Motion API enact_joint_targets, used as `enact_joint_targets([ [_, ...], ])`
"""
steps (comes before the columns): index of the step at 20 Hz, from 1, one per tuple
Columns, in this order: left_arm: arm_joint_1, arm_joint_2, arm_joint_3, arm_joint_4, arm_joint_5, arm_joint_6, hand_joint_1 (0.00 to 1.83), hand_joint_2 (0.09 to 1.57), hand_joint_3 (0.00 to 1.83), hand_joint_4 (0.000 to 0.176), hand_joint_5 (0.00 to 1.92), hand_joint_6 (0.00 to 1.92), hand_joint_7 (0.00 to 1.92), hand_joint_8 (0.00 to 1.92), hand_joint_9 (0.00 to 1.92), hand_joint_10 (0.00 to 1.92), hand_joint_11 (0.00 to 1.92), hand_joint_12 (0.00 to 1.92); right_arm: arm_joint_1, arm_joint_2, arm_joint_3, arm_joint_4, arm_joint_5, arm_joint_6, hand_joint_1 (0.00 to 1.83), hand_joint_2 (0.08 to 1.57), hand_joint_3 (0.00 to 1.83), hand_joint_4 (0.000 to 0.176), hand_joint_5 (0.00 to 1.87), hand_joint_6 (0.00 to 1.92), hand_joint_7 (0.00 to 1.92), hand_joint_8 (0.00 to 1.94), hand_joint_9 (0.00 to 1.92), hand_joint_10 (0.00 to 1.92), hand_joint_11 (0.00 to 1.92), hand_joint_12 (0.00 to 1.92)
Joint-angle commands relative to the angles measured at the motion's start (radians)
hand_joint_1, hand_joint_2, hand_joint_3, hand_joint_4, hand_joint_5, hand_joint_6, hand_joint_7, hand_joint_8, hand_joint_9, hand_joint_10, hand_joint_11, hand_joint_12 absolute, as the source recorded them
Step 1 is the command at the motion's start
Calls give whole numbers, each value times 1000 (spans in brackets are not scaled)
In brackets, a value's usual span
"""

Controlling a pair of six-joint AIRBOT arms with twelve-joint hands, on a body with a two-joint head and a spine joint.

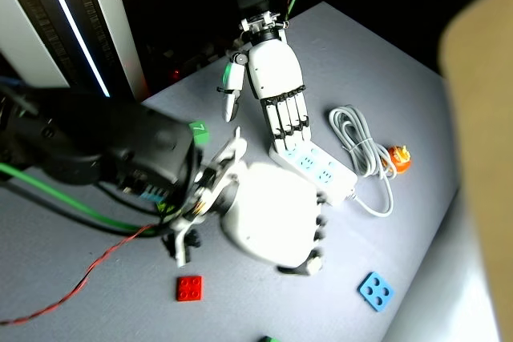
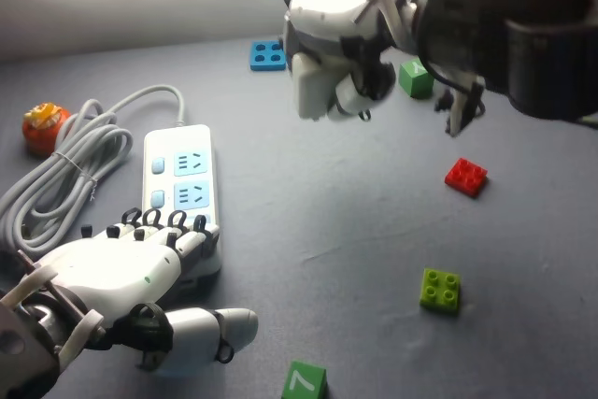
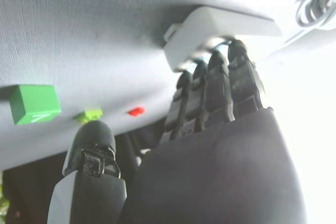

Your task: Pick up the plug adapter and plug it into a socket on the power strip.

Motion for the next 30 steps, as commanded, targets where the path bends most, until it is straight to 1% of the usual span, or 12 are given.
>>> enact_joint_targets([
  [1,-6,-2,-4,28,3,-4,0,1240,2,0,46,2,91,4,97,4,1,245,21,-2,1,-21,8,-47,1390,1069,0,0,963,809,1141,775,1016,1067,739,1183],
  [4,-6,1,-5,28,6,-4,0,1247,2,0,31,0,78,1,88,1,0,202,51,-31,32,-22,-93,-150,1400,1039,0,0,1044,665,1220,638,1088,1005,737,1179],
  [5,-6,1,-5,28,6,-4,0,1248,1,0,48,3,88,3,93,2,0,233,60,-35,48,-22,-151,-161,1394,1055,5,0,986,755,1170,715,1052,1032,738,1166],
  [8,-5,1,-6,28,7,-4,0,1247,0,0,40,0,73,0,73,0,0,196,84,-36,95,-22,-361,-102,1401,1036,0,0,1062,629,1234,623,1082,1012,719,1218],
  [10,-6,1,-6,28,7,-4,0,1245,0,0,39,0,86,3,90,4,0,241,110,-33,134,-99,-476,156,1394,1054,2,0,1013,717,1165,732,1044,1034,753,1173],
  [11,-5,1,-6,28,9,-4,0,1250,1,0,37,0,86,1,92,3,0,235,127,-43,159,-285,-507,431,1394,1055,0,0,1007,748,1163,718,1052,1015,808,1106],
  [12,-4,1,-6,28,11,-4,0,1251,1,0,37,0,90,3,97,4,0,236,135,-52,179,-406,-528,598,1395,1051,1,0,1011,753,1170,700,1063,990,846,1055],
  [13,-1,1,-6,28,15,-4,0,1249,0,0,40,1,97,3,100,4,0,250,148,-69,201,-624,-532,861,1395,1050,1,0,1016,747,1166,705,1070,982,857,1045],
  [14,2,1,-8,28,15,-3,0,1250,1,0,41,1,92,0,98,2,0,254,156,-77,206,-769,-520,1007,1395,1049,0,0,1014,750,1159,707,1086,966,888,1007],
  [18,8,2,-10,28,15,14,0,1253,1,0,64,5,105,3,113,3,0,286,175,-98,195,-1030,-522,1265,1398,1041,1,0,1018,766,1155,698,1139,866,1007,847],
  [22,18,2,-11,28,21,18,0,1256,0,0,76,4,125,4,137,6,0,363,174,-118,196,-1220,-537,1429,1395,1053,1,0,971,842,1123,759,1131,870,1010,826],
  [30,22,1,-11,28,25,21,0,1251,0,0,65,0,118,1,134,1,0,328,139,-179,217,-1256,-381,1462,1395,1051,0,0,997,827,1127,762,1112,879,991,823],
])
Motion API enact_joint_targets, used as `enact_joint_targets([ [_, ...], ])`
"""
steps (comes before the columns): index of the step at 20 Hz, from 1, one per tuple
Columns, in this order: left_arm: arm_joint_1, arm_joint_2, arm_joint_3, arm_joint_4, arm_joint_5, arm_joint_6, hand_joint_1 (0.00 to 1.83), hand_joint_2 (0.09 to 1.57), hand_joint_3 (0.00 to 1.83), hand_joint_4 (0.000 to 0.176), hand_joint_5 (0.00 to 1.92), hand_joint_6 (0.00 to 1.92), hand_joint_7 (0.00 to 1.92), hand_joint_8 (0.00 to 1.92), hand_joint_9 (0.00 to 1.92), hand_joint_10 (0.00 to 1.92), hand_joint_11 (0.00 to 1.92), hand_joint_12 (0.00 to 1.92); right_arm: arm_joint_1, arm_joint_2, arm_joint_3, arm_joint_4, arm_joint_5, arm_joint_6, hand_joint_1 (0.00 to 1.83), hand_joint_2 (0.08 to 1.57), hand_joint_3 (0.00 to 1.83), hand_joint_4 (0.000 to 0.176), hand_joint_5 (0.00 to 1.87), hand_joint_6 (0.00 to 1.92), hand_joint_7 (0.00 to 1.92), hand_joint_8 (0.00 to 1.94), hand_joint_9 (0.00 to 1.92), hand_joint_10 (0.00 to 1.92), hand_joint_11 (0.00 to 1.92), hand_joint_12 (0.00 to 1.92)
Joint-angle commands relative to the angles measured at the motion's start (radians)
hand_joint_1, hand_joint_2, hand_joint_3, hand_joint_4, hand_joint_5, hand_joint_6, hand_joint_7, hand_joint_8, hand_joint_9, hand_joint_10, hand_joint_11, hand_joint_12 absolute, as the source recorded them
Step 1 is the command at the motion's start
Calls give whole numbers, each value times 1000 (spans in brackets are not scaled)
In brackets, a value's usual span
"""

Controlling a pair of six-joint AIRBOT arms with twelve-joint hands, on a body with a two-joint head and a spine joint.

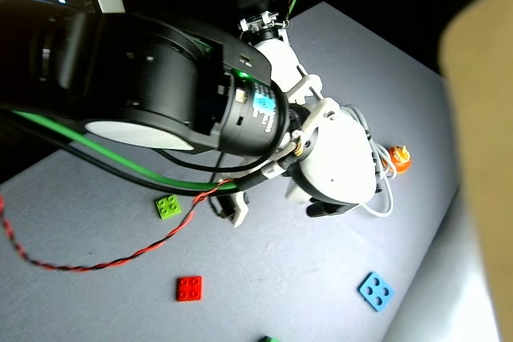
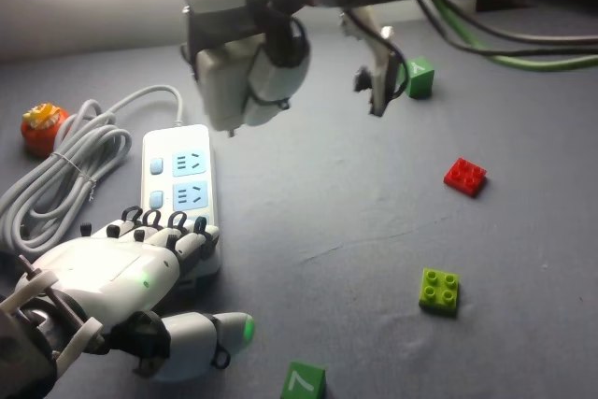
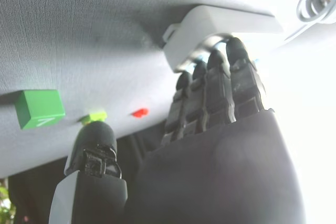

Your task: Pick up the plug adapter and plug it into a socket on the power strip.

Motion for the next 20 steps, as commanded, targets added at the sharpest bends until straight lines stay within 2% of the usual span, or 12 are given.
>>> enact_joint_targets([
  [1,6,-1,-9,12,20,-5,0,1252,0,0,68,2,112,0,126,0,0,328,7,0,1,14,134,6,1396,1047,0,0,1011,802,1133,756,1120,866,997,833],
  [5,6,-1,-7,12,24,-2,0,1254,0,0,59,0,98,0,114,0,0,303,-16,-15,-3,1,252,-9,1395,1049,0,0,1001,815,1129,758,1116,880,978,844],
  [6,6,-1,-7,12,24,-2,0,1249,0,0,73,2,116,3,136,4,0,371,-21,-17,-5,1,293,-32,1396,1050,1,0,990,826,1133,747,1118,882,980,845],
  [8,6,-1,-5,12,27,-2,0,1249,0,0,50,0,89,2,102,1,0,312,-41,-10,-37,1,458,-162,1396,1050,0,0,994,826,1131,749,1120,879,987,849],
  [10,7,0,-5,12,27,-2,0,1251,1,0,38,5,83,0,93,0,0,254,-44,-9,-50,1,482,-220,1397,1044,0,0,1014,792,1130,744,1141,849,1002,834],
  [12,7,0,-3,12,27,-2,0,1252,0,0,50,5,100,4,110,4,0,277,-37,-7,-47,2,451,-155,1396,1048,0,0,1003,812,1121,761,1130,870,997,838],
  [14,7,0,-2,12,27,-2,0,1253,0,0,66,5,117,5,132,7,0,354,-21,-9,-20,161,332,-138,1395,1052,0,0,986,840,1127,757,1113,887,980,851],
  [15,7,0,-2,12,27,-2,0,1252,0,0,51,2,106,2,125,2,0,332,-16,-11,-6,251,266,-138,1395,1053,0,0,985,843,1123,765,1113,885,975,853],
  [18,6,0,-2,12,27,-2,0,1251,0,0,68,9,107,4,119,3,0,328,-9,-12,13,276,205,-63,1393,1058,0,0,978,858,1102,801,1103,900,967,863],
  [20,5,0,-2,12,27,-2,0,1254,1,0,56,2,98,2,117,1,0,318,-3,-13,31,276,237,-7,1396,1047,0,0,1008,811,1132,740,1127,868,985,851],
])
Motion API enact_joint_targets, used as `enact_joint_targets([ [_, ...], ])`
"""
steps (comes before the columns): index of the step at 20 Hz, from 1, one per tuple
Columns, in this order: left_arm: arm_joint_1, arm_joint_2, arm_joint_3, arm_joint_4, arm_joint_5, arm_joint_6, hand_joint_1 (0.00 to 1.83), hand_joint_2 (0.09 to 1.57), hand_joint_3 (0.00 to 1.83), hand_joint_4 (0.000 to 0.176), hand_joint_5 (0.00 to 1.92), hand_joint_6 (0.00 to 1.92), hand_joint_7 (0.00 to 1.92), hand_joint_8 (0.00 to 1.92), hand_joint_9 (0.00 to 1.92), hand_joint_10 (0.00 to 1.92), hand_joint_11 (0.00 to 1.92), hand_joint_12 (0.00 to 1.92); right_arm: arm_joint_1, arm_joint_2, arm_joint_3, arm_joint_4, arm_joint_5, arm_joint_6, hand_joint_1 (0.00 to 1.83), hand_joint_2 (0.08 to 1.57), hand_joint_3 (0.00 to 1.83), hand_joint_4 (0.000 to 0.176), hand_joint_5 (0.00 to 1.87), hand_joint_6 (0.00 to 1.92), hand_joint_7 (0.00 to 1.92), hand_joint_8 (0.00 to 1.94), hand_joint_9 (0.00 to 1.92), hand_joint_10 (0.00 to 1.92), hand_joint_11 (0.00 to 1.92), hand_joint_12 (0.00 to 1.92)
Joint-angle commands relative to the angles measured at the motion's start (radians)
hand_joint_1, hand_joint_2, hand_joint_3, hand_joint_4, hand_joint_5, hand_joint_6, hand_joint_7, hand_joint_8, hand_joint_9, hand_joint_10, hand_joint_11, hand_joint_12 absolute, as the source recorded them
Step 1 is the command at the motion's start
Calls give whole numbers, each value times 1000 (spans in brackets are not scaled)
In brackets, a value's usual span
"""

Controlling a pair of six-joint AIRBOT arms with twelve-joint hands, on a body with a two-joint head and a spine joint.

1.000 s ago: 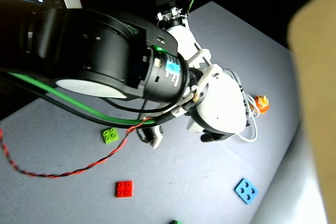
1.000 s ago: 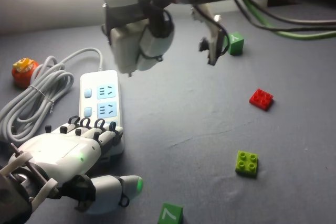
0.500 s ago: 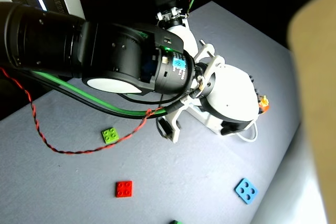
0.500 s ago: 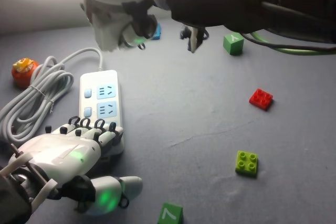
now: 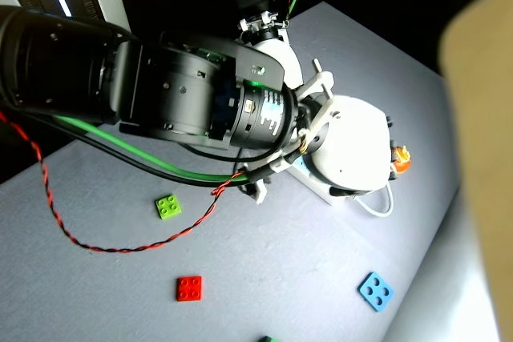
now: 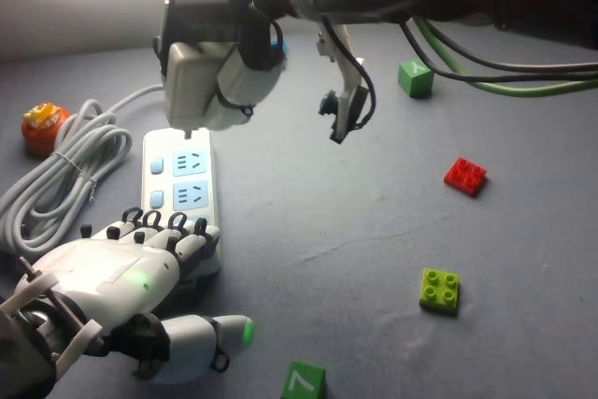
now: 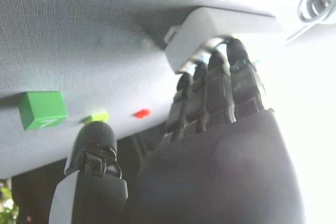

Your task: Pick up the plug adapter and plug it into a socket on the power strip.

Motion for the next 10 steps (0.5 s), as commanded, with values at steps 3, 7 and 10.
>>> enact_joint_targets([
  [3,-1,0,-2,10,20,-6,0,1255,1,0,65,4,108,4,124,2,0,351,45,9,24,21,114,71,1395,1048,1,0,1006,806,1138,740,1111,887,977,840],
  [7,-3,0,1,10,25,-6,0,1253,1,0,44,3,88,3,103,3,0,284,39,25,25,22,151,179,1396,1043,0,0,1021,787,1138,734,1134,850,997,836],
  [10,-6,-2,2,10,30,0,0,1259,3,0,51,4,93,4,109,3,0,299,34,40,8,22,138,133,1397,1040,0,0,1037,758,1125,757,1154,825,1009,829],
])
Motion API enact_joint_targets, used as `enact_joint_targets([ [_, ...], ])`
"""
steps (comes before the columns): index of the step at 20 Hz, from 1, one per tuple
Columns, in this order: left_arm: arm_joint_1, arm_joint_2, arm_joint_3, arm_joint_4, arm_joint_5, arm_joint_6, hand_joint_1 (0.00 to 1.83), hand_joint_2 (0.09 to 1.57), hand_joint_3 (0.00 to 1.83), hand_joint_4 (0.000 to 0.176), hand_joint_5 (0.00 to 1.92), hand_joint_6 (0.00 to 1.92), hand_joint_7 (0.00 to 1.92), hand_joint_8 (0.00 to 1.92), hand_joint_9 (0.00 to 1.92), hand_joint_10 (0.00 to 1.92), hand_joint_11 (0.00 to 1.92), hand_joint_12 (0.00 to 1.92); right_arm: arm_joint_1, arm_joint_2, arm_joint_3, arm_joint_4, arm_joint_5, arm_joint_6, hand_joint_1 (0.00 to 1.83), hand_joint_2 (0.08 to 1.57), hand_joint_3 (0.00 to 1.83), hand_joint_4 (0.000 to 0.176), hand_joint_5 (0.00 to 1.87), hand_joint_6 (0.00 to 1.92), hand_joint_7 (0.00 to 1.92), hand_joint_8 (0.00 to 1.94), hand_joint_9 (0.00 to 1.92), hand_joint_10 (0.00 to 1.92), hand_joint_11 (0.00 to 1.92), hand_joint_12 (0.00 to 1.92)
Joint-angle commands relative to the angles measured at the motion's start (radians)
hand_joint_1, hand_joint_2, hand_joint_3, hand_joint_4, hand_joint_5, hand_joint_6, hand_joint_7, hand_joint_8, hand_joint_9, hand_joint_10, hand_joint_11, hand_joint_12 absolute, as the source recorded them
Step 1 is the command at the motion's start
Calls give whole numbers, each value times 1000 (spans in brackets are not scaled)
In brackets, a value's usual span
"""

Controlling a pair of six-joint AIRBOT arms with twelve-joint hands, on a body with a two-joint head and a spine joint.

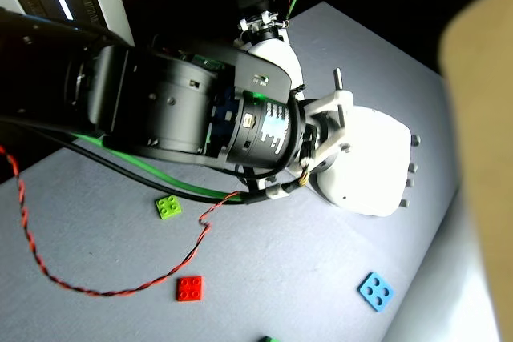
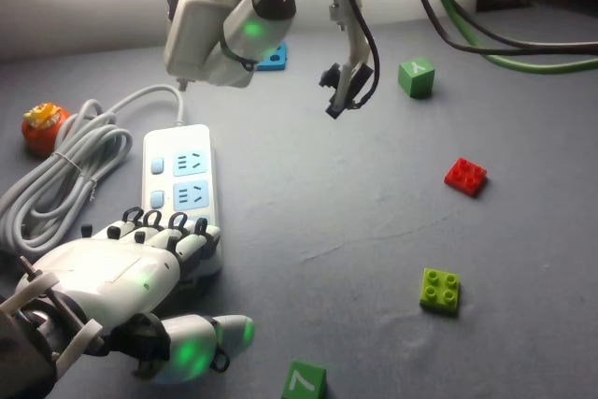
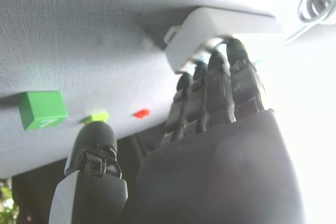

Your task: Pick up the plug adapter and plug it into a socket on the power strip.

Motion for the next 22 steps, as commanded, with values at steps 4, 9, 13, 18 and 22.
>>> enact_joint_targets([
  [4,-5,-2,4,9,34,0,0,1256,0,0,44,2,97,1,119,3,0,314,9,28,-31,20,96,-70,1395,1048,0,0,1016,809,1109,774,1128,865,990,868],
  [9,-9,-2,4,9,35,1,0,1259,1,0,46,1,71,2,89,0,0,262,17,5,-50,-394,-12,58,1397,1043,0,0,1014,794,1124,745,1152,835,995,860],
  [13,-13,-2,4,9,39,1,0,1251,0,0,74,2,106,5,122,6,0,352,27,-24,-28,-1040,-85,714,1395,1048,0,0,1000,819,1111,769,1140,852,1002,849],
  [18,-14,-5,5,9,39,1,0,1257,1,0,56,0,83,0,99,1,0,264,37,-68,-28,-1482,-205,1204,1396,1046,0,0,1000,814,1122,752,1151,833,1013,832],
  [22,-19,-8,6,9,42,5,0,1257,0,0,45,2,75,3,94,3,0,266,15,-102,-27,-1483,-213,1254,1396,1046,0,0,993,825,1116,751,1166,819,1019,826],
])
